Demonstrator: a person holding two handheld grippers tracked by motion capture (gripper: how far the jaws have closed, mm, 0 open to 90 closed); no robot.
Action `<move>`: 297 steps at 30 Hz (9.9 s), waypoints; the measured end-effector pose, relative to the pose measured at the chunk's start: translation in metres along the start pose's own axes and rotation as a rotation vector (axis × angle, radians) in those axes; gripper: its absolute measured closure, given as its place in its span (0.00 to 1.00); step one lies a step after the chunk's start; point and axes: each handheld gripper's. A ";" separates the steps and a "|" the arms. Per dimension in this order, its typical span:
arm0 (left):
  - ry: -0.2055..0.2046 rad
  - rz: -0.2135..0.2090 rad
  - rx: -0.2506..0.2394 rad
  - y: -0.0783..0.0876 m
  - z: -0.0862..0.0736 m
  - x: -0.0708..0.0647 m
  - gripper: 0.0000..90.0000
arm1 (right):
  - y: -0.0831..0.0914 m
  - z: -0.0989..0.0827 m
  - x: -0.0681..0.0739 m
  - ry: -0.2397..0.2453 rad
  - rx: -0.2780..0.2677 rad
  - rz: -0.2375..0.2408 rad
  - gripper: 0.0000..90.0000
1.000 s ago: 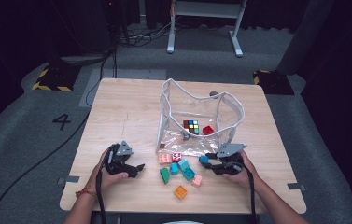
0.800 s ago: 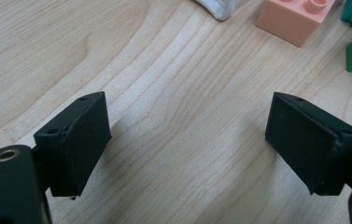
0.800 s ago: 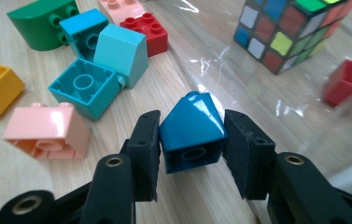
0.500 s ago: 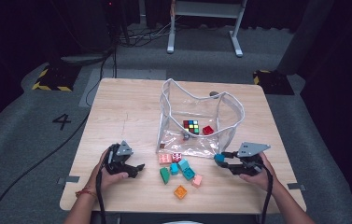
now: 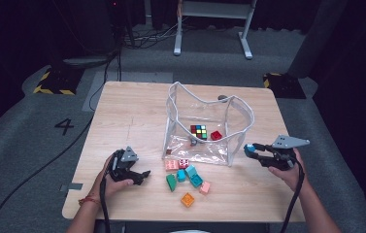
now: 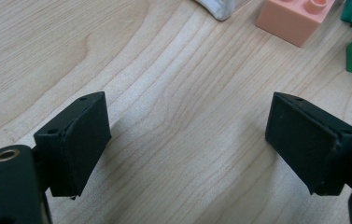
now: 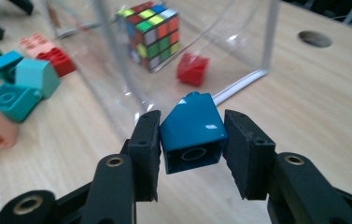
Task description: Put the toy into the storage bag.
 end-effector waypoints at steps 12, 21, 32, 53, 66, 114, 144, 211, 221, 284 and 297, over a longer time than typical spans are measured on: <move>-0.002 0.000 0.000 0.000 0.000 0.000 0.16 | -0.003 0.037 -0.031 0.000 -0.019 -0.078 0.65; -0.001 0.001 -0.001 0.000 0.000 0.000 0.16 | 0.002 0.068 -0.048 0.011 -0.047 -0.110 0.65; 0.021 -0.009 0.000 -0.001 0.000 -0.001 0.15 | 0.012 0.101 -0.059 0.021 -0.101 -0.136 0.65; 0.017 -0.008 -0.001 -0.001 0.000 -0.001 0.15 | -0.012 0.154 -0.034 0.114 -0.091 -0.038 0.65; 0.017 -0.008 -0.001 -0.001 0.000 -0.001 0.15 | -0.054 0.162 -0.015 0.154 -0.013 0.080 0.65; 0.017 -0.012 0.000 -0.001 0.000 -0.001 0.15 | -0.121 0.152 -0.021 0.223 0.541 0.147 0.64; 0.016 -0.010 0.000 -0.001 0.000 -0.001 0.15 | -0.047 0.159 -0.010 0.110 0.088 0.051 0.32; 0.015 -0.009 0.000 -0.001 0.000 -0.001 0.15 | -0.060 -0.018 0.130 0.109 0.122 0.319 0.30; 0.014 -0.009 0.001 -0.001 0.000 -0.001 0.15 | -0.078 -0.028 0.150 0.130 0.150 0.342 0.49; 0.015 -0.009 0.000 -0.001 0.000 -0.001 0.15 | -0.006 0.069 -0.051 0.066 0.001 -0.135 0.66; 0.016 -0.009 0.000 -0.001 0.000 -0.001 0.15 | -0.004 0.121 -0.063 0.114 -0.048 -0.168 0.66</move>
Point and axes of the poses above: each handheld gripper's, and its own axes: y roughly backward along the jaws, z roughly out of its top, x roughly to its left, and after that the axes turned 13 degrees about -x, right-handed
